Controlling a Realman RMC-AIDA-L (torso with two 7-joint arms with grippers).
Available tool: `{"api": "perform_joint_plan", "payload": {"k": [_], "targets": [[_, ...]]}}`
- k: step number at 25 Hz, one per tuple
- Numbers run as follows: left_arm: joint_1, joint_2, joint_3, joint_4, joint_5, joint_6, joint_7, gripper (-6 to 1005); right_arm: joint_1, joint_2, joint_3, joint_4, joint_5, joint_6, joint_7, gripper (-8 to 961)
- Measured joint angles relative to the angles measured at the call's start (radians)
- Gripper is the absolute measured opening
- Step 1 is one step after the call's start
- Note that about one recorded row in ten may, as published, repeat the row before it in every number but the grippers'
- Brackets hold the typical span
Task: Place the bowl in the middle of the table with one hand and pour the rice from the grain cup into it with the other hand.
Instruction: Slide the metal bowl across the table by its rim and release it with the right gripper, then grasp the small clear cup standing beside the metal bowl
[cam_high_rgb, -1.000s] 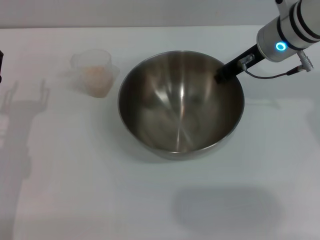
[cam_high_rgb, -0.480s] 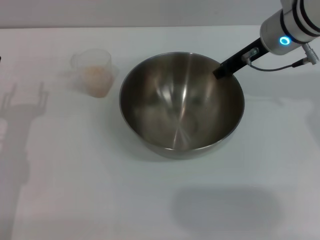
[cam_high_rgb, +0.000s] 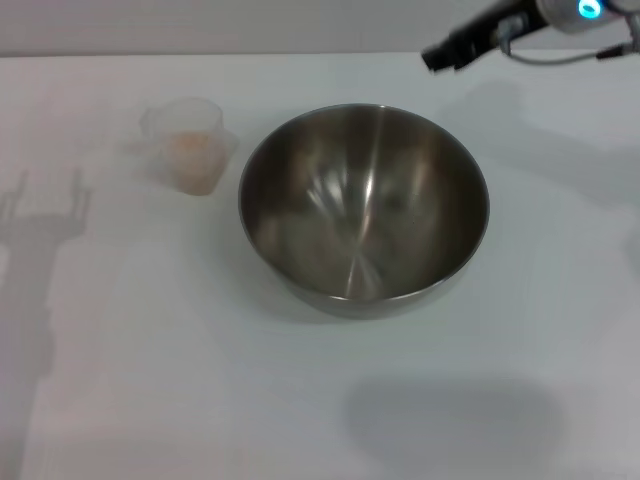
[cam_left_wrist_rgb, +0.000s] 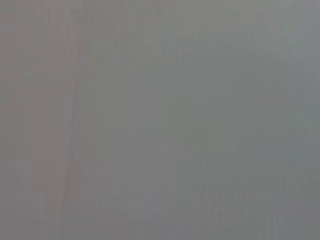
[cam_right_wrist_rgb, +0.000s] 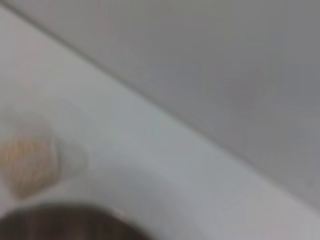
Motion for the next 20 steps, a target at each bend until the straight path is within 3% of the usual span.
{"api": "perform_joint_plan", "payload": {"k": [5,9,11,12,13,16,17,18,20], "targets": [[0.0,0.0,0.001,0.0,0.001,0.001,0.0,652,-0.058,0.005,-0.056,-0.085,0.006,-0.194,-0.002,396],[-0.001,-0.001,0.005,0.0,0.002,0.001,-0.001,652,-0.142,0.007,-0.148,-0.132,0.001,-0.449,0.003,396],[-0.003,-0.001,0.013,0.0,0.002,0.001,-0.001,652,-0.189,0.008,-0.2,-0.14,0.0,-0.611,0.001,396],[-0.004,-0.001,0.017,0.0,0.002,0.0,-0.001,652,-0.237,0.008,-0.252,-0.136,0.0,-0.776,-0.008,396],[-0.004,-0.001,0.019,0.0,0.002,0.0,-0.001,653,-0.237,0.008,-0.252,-0.136,0.0,-0.776,-0.008,396],[-0.004,-0.001,0.025,0.0,0.002,-0.001,-0.001,653,-0.306,0.011,-0.331,-0.105,0.0,-1.045,-0.036,395],[-0.004,-0.001,0.046,0.0,0.002,-0.004,0.0,653,-0.345,0.012,-0.391,-0.059,-0.001,-1.233,-0.054,395],[-0.004,-0.001,0.046,0.0,0.002,-0.004,0.0,653,-0.345,0.012,-0.391,-0.059,-0.001,-1.233,-0.054,395],[-0.004,-0.001,0.067,0.0,0.002,-0.006,0.002,652,-0.371,0.012,-0.448,0.007,-0.001,-1.411,-0.058,395]]}}
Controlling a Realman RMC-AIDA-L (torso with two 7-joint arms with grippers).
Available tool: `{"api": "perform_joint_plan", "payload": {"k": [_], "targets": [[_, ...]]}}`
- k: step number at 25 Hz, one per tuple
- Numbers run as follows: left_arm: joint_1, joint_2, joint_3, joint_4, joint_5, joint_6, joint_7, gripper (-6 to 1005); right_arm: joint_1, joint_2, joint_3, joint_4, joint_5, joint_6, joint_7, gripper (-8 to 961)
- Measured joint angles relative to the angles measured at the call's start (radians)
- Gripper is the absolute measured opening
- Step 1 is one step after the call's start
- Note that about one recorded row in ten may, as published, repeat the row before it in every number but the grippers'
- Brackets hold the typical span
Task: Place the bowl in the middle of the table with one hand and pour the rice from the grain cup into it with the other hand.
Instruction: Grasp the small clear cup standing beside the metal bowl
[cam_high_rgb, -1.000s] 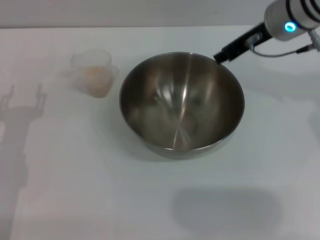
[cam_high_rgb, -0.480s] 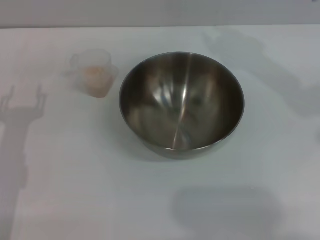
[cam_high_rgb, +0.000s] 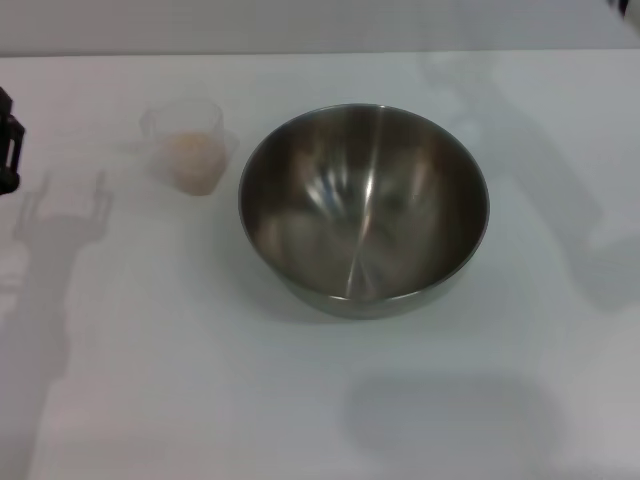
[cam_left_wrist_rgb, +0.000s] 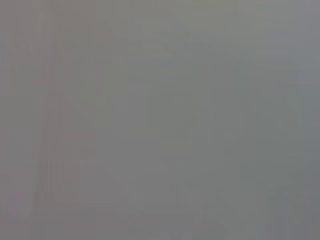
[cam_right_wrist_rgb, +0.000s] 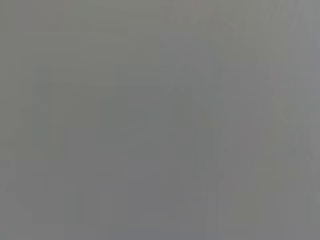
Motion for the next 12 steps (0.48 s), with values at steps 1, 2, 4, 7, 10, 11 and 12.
{"api": "perform_joint_plan", "payload": {"k": [1,2,4,7,10,11,12], "targets": [[0.0,0.0,0.012,0.0,0.0,0.0,0.003,652,-0.009,-0.001,-0.031,0.046,0.001,-0.111,0.0,395],[0.0,0.0,0.035,0.001,0.0,-0.001,0.006,652,-0.02,-0.003,-0.096,0.17,0.005,-0.354,0.015,395],[0.0,0.0,0.049,0.003,0.0,-0.003,0.006,652,-0.019,-0.004,-0.117,0.221,0.007,-0.452,0.027,395],[-0.007,0.004,0.107,0.015,0.0,-0.035,0.007,652,0.017,-0.004,-0.214,0.548,0.008,-0.915,0.151,395],[-0.016,0.006,0.126,0.022,0.0,-0.063,0.007,652,0.04,-0.004,-0.245,0.708,0.008,-1.102,0.226,395],[-0.024,0.006,0.141,0.03,0.0,-0.088,0.007,652,0.045,-0.004,-0.258,0.774,0.008,-1.171,0.255,395],[-0.044,0.007,0.16,0.046,0.0,-0.135,0.007,652,0.039,-0.002,-0.27,0.846,0.007,-1.243,0.281,395]]}}
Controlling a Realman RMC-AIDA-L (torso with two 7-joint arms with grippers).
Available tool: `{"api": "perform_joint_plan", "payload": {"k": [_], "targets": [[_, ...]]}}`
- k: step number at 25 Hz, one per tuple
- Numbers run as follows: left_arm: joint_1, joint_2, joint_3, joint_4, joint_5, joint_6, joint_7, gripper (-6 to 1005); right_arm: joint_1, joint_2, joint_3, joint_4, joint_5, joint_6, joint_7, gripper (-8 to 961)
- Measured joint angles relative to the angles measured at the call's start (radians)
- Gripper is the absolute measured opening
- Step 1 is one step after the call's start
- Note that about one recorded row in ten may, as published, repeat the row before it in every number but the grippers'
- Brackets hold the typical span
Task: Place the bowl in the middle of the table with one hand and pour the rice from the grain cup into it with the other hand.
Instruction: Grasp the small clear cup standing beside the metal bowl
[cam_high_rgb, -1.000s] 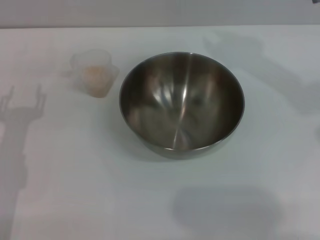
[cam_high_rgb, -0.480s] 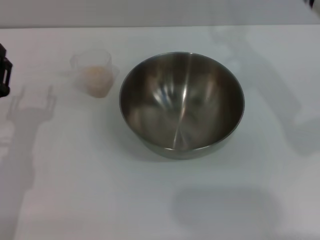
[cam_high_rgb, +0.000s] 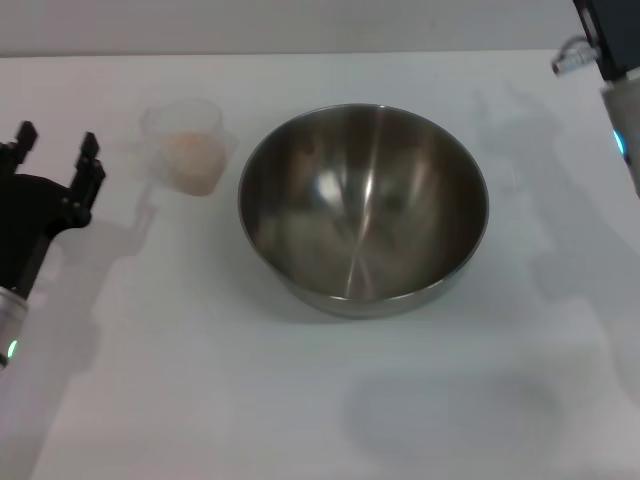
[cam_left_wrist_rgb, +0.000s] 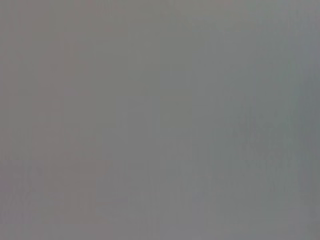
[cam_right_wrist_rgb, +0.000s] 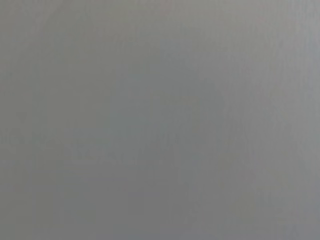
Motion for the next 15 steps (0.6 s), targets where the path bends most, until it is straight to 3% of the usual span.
{"api": "perform_joint_plan", "payload": {"k": [8,10,15], "targets": [[-0.075,0.003,0.008,0.018,0.002,-0.176,0.0,653,-0.081,0.004,0.009,0.11,0.002,-0.106,0.011,395],[-0.12,0.003,0.008,0.03,0.002,-0.258,0.001,653,-0.099,0.005,0.022,0.17,0.003,-0.162,0.025,395],[-0.157,0.003,0.002,0.046,0.003,-0.311,0.002,653,-0.12,0.006,0.034,0.206,0.004,-0.199,0.029,395]]}}
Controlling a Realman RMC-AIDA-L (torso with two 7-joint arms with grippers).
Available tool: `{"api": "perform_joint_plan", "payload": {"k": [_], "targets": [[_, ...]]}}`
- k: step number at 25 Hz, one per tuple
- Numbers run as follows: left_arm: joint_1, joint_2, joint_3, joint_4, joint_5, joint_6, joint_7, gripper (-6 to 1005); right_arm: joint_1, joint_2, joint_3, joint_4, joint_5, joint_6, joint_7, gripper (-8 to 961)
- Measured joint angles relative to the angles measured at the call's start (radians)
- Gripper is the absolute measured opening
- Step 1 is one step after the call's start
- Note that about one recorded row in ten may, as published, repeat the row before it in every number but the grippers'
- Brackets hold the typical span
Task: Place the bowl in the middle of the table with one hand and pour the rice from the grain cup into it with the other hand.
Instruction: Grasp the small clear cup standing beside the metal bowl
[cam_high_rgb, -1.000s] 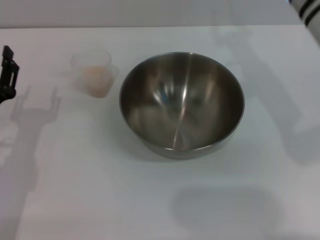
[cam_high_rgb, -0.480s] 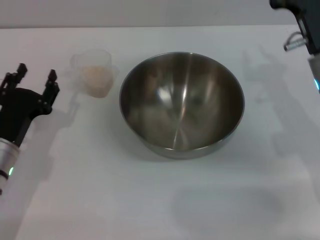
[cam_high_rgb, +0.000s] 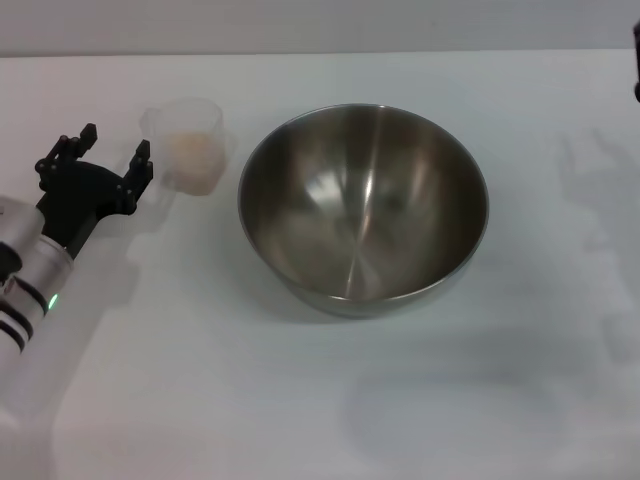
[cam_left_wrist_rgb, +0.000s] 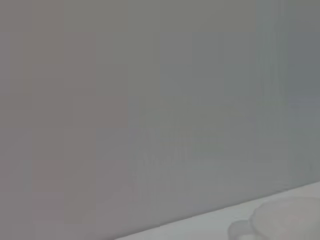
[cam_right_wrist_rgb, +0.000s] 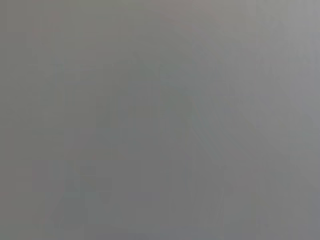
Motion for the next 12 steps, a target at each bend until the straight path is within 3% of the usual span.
{"api": "perform_joint_plan", "payload": {"k": [12], "targets": [[-0.063,-0.002,-0.001,0.032,-0.005,-0.085,0.0,652,-0.024,0.0,0.014,0.009,0.001,-0.018,0.002,394]]}}
